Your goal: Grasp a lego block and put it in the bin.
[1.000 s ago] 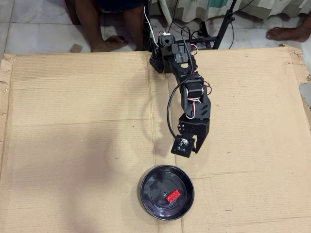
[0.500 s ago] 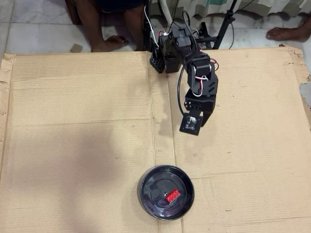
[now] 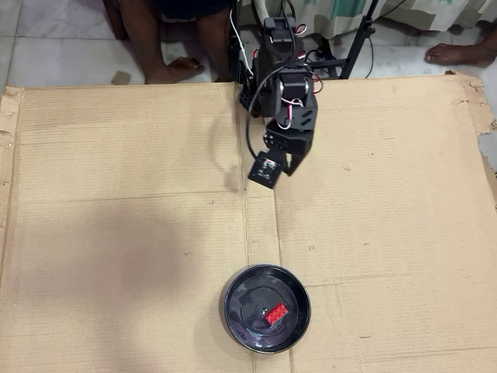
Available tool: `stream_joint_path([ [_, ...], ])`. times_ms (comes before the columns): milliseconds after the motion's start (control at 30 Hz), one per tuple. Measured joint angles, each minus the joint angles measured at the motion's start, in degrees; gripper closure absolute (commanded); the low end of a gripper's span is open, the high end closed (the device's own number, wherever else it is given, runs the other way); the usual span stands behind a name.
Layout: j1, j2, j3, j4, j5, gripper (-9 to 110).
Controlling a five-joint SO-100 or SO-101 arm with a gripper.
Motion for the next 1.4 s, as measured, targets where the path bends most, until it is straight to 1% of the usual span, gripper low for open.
stream_joint_path([
  [100,1.1,5.4,7.3,-0.5,0.0,101],
  [200,1.1,10.0,14.2,-3.7,0.0,101],
  [533,1.2,31.5,44.1,-21.3,0.0,101],
  [767,-4.2,46.1,59.9,-28.2,0.0,101],
  [1033,-9.7,58.3,70.8,-29.0,0.0,101],
  [1400,-10.6,76.0,86.3,-29.3,0.0,101],
])
